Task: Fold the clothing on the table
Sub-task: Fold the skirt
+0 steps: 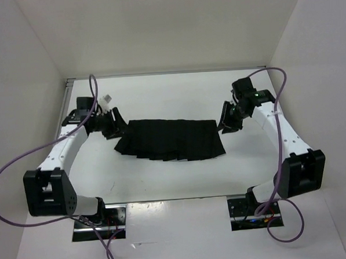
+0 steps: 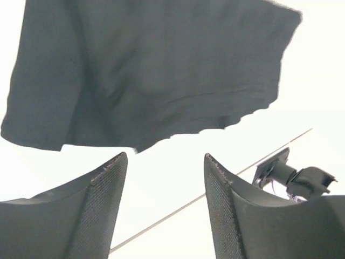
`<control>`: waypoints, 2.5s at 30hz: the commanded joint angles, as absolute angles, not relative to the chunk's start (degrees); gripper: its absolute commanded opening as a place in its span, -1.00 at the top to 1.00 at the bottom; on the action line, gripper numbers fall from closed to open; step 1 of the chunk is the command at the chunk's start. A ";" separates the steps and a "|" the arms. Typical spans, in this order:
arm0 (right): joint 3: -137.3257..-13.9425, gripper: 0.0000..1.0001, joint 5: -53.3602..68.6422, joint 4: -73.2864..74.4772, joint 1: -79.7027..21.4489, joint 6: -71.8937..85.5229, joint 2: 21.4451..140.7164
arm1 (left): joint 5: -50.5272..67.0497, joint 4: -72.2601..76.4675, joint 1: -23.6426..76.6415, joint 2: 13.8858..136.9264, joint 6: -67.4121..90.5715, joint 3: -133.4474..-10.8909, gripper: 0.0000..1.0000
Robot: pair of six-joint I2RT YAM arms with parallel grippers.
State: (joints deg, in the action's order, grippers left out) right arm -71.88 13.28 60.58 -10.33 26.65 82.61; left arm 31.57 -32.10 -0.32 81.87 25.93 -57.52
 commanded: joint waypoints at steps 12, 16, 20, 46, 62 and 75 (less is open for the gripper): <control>-84.19 0.24 14.94 44.13 -11.43 29.27 99.82 | 42.34 -20.22 4.13 97.63 30.57 -69.35 0.79; -85.69 0.02 9.00 44.90 -11.43 27.60 103.61 | 39.74 -20.47 5.62 100.63 30.06 -67.69 0.84; -85.69 -0.21 3.52 45.44 -10.90 27.07 105.03 | 36.39 -22.32 5.62 101.78 29.53 -65.05 0.84; -67.68 -0.28 10.11 37.88 -10.37 28.65 108.81 | 26.54 -27.07 8.26 107.93 26.81 -58.45 0.94; -63.37 1.00 13.62 33.74 -10.37 29.97 103.27 | 35.12 -31.38 8.79 100.21 20.66 -69.66 0.49; -71.62 1.00 13.62 40.78 -10.37 25.75 100.90 | 45.97 -34.02 18.45 120.12 15.64 -95.00 0.49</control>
State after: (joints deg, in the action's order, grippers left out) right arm -68.12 14.72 38.65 -10.13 27.29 104.38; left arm 44.31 -32.91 17.21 114.17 16.60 -93.32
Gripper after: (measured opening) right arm 0.012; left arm 0.274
